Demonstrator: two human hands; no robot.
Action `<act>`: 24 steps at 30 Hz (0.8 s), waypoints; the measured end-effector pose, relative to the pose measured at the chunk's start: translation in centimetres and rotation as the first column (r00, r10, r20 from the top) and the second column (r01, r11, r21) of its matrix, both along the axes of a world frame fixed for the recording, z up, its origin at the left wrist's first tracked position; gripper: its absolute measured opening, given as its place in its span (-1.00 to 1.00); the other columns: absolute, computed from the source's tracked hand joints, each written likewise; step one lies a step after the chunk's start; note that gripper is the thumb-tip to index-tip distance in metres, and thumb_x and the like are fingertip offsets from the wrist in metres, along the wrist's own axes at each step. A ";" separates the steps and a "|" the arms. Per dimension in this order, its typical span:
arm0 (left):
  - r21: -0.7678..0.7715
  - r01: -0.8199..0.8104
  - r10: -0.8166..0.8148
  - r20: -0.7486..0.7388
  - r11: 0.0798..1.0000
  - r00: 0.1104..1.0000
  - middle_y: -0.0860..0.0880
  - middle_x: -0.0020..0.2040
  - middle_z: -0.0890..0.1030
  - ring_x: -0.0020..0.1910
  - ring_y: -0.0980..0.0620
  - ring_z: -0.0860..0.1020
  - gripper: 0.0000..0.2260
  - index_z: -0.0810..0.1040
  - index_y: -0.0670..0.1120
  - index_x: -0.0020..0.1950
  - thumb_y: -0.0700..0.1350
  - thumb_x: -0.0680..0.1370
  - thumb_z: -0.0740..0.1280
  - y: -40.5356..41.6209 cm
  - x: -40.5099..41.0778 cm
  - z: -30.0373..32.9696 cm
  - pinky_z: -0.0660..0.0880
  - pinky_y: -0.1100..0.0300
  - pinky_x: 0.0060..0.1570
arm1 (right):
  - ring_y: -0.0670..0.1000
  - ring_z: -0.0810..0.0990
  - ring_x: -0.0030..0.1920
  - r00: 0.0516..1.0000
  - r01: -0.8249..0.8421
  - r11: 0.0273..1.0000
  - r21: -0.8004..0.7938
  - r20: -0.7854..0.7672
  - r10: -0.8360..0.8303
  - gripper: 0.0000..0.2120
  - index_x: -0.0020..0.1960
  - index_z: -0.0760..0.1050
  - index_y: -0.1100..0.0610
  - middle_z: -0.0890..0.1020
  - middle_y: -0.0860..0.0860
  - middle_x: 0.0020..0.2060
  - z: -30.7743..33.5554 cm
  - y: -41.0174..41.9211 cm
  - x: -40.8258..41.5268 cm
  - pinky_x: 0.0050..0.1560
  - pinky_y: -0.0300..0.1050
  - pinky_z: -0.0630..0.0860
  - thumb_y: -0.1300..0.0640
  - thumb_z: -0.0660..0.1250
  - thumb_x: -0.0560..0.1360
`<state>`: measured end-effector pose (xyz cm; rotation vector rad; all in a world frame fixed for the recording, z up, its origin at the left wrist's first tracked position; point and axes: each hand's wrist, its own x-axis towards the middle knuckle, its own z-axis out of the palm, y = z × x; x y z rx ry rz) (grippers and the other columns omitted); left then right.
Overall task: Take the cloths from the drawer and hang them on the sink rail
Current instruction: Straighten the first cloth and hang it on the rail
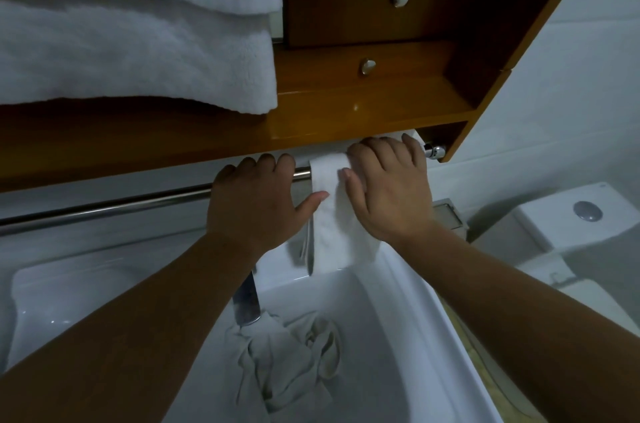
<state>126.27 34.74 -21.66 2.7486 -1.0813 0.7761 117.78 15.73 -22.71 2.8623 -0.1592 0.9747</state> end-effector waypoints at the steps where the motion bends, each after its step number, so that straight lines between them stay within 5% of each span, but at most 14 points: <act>1: -0.002 0.002 -0.002 0.000 1.000 1.000 0.00 -0.35 0.28 -0.40 0.04 0.26 -0.43 0.45 -0.07 -0.13 0.44 0.50 0.07 0.0 0.0 0.0 0.15 0.18 -0.32 | 0.18 0.55 0.10 0.999 0.018 1.000 -0.015 -0.028 -0.019 -0.61 0.16 0.56 0.14 0.63 0.11 0.04 -0.2 -0.2 0.2 0.28 0.17 0.35 -0.10 0.11 0.64; 6: -0.014 0.020 -0.020 0.006 1.000 1.000 0.01 -0.35 0.29 -0.40 0.05 0.27 -0.44 0.46 -0.07 -0.14 0.44 0.48 0.10 0.0 0.1 -0.1 0.18 0.19 -0.31 | 0.13 0.54 -0.35 0.975 0.084 0.996 0.038 -0.210 -0.074 -0.43 -0.29 0.53 0.08 0.53 0.02 -0.44 2.6 0.0 3.0 -0.16 -0.04 0.40 -0.21 -0.04 0.64; 10: -0.005 0.009 -0.009 -0.002 1.000 1.000 -0.01 -0.36 0.31 -0.40 0.03 0.28 -0.44 0.46 -0.07 -0.13 0.43 0.50 0.08 0.0 0.0 0.0 0.17 0.19 -0.32 | 0.06 0.46 -0.45 0.941 0.019 0.969 0.248 -0.332 0.066 -0.46 -0.34 0.48 0.08 0.43 -0.02 -0.53 4.1 -0.6 4.3 -0.38 -0.14 0.34 -0.18 -0.01 0.63; 13: -0.008 0.003 -0.003 -0.004 1.000 1.000 -0.01 -0.37 0.34 -0.41 0.02 0.29 -0.44 0.46 -0.07 -0.14 0.42 0.50 0.07 -0.1 0.0 0.0 0.18 0.19 -0.32 | 0.12 0.49 -0.36 0.983 0.002 0.987 0.159 -0.179 0.026 -0.53 -0.19 0.53 0.06 0.40 -0.06 -0.47 3.7 -0.5 3.3 -0.29 -0.09 0.26 -0.12 -0.05 0.61; 15: -0.015 0.003 -0.003 -0.008 1.000 1.000 -0.01 -0.37 0.32 -0.41 0.03 0.28 -0.44 0.46 -0.07 -0.15 0.42 0.50 0.08 -0.1 -0.1 0.0 0.18 0.19 -0.32 | 0.16 0.57 -0.16 0.992 0.029 0.994 0.106 -0.122 -0.016 -0.57 -0.02 0.56 0.06 0.59 0.02 -0.27 2.7 -0.1 2.1 -0.04 0.02 0.39 -0.13 -0.01 0.63; 19: -0.006 -0.004 0.004 -0.013 1.000 1.000 0.00 -0.36 0.29 -0.40 0.04 0.26 -0.42 0.46 -0.07 -0.15 0.45 0.47 0.09 -0.2 0.0 0.2 0.17 0.19 -0.31 | 0.19 0.49 0.22 0.980 0.041 0.999 -0.021 -0.195 -0.045 -0.54 0.28 0.48 0.11 0.57 0.12 0.14 0.4 0.0 0.0 0.40 0.25 0.22 -0.18 0.04 0.63; 22: 0.008 -0.011 0.012 -0.017 1.000 1.000 0.00 -0.36 0.34 -0.38 0.05 0.28 -0.39 0.48 -0.07 -0.12 0.48 0.45 0.08 -0.2 0.0 -0.1 0.19 0.19 -0.30 | 0.21 0.52 0.13 0.982 0.054 0.997 -0.061 -0.180 -0.064 -0.52 0.22 0.51 0.12 0.59 0.14 0.05 0.1 -0.2 0.2 0.33 0.23 0.27 -0.21 0.04 0.63; 24: 0.004 -0.010 0.010 -0.020 1.000 1.000 0.01 -0.36 0.36 -0.38 0.05 0.28 -0.40 0.48 -0.07 -0.12 0.48 0.45 0.09 -0.2 0.1 -0.1 0.20 0.19 -0.29 | 0.19 0.57 -0.07 0.984 0.069 0.997 -0.020 -0.163 -0.072 -0.48 0.01 0.57 0.09 0.63 0.10 -0.15 1.2 0.1 1.3 0.14 0.12 0.38 -0.24 -0.01 0.63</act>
